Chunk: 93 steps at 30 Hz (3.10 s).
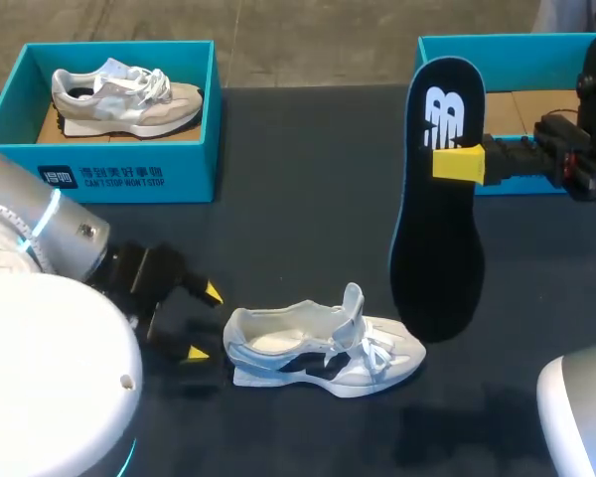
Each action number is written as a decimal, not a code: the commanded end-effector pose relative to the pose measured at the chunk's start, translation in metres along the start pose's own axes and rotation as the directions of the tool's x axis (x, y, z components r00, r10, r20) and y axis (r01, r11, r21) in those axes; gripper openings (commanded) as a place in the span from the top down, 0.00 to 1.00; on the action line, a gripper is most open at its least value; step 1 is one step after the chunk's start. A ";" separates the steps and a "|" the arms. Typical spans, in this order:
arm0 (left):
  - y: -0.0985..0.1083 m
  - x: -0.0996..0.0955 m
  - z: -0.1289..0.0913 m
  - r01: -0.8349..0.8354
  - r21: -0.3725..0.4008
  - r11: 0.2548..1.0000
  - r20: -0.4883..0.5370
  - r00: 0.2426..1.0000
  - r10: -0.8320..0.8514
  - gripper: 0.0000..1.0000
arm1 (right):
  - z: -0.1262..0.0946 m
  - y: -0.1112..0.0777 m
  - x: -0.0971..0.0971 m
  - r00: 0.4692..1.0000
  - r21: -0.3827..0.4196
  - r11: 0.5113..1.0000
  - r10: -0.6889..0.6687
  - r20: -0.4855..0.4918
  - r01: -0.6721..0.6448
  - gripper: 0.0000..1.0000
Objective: Take the shoe out of the shoebox, open the shoe tongue, remove and reinsert the insole, then place the shoe into the shoebox
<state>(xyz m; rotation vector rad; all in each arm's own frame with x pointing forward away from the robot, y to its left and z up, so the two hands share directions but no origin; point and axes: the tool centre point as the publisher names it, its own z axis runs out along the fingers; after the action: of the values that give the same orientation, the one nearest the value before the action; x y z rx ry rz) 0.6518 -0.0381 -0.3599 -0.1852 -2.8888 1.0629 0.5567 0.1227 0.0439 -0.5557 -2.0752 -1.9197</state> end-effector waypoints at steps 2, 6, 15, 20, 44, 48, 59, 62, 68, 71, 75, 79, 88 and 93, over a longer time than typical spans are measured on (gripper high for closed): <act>-0.006 0.006 -0.002 0.004 -0.212 0.977 0.010 1.000 -0.002 0.00 | 0.009 -0.004 0.011 0.993 -0.029 1.000 0.001 0.119 0.002 1.00; -0.006 0.006 -0.002 0.004 -0.212 0.977 0.010 1.000 -0.002 0.00 | 0.009 -0.004 0.011 0.993 -0.029 1.000 0.001 0.119 0.002 1.00; -0.026 0.008 0.007 0.065 -0.441 0.895 0.037 0.998 -0.055 0.00 | 0.009 -0.004 0.011 0.993 -0.029 1.000 0.001 0.119 0.002 1.00; -0.031 0.005 0.013 0.083 -0.578 0.812 0.078 0.996 -0.047 0.00 | 0.009 -0.004 0.011 0.993 -0.029 1.000 0.001 0.119 0.002 1.00; -0.033 -0.003 0.028 0.081 -0.677 0.732 0.077 0.996 -0.039 0.00 | 0.009 -0.004 0.011 0.993 -0.029 1.000 0.001 0.119 0.002 1.00; -0.037 -0.004 0.026 0.090 -0.670 0.737 0.085 0.995 -0.045 0.00 | 0.009 -0.004 0.011 0.993 -0.029 1.000 0.001 0.119 0.002 1.00; -0.063 -0.026 0.015 0.098 -0.643 0.760 0.143 0.990 -0.007 0.00 | 0.009 -0.004 0.011 0.993 -0.029 1.000 0.001 0.119 0.002 1.00; -0.068 -0.037 0.016 0.096 -0.639 0.763 0.147 0.989 -0.001 0.00 | 0.009 -0.004 0.011 0.993 -0.029 1.000 0.001 0.119 0.002 1.00; -0.078 -0.048 0.023 0.082 -0.610 0.788 0.128 0.992 -0.004 0.00 | 0.009 -0.004 0.011 0.993 -0.029 1.000 0.001 0.119 0.002 1.00; -0.083 -0.051 0.030 0.074 -0.590 0.804 0.114 0.993 -0.008 0.00 | 0.009 -0.004 0.011 0.993 -0.029 1.000 0.001 0.119 0.002 1.00; -0.088 -0.055 0.040 0.065 -0.575 0.816 0.100 0.995 -0.009 0.00 | 0.009 -0.004 0.011 0.993 -0.029 1.000 0.001 0.119 0.002 1.00; -0.093 -0.058 0.050 0.054 -0.565 0.823 0.080 0.997 -0.010 0.00 | 0.009 -0.004 0.011 0.993 -0.029 1.000 0.001 0.119 0.002 1.00; -0.096 -0.046 0.071 0.018 -0.559 0.829 0.035 0.999 0.002 0.04 | 0.009 -0.004 0.011 0.993 -0.029 1.000 0.001 0.119 0.002 1.00; -0.091 -0.045 0.083 0.026 -0.573 0.819 0.035 0.999 -0.007 0.10 | 0.009 -0.004 0.011 0.993 -0.029 1.000 0.001 0.119 0.002 1.00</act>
<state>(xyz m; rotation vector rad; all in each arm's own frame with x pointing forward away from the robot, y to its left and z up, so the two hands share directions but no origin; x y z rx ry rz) 0.6798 -0.1566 -0.3544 -0.1645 -3.1404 0.1634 0.5548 0.1232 0.0407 -0.5087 -2.0306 -1.9383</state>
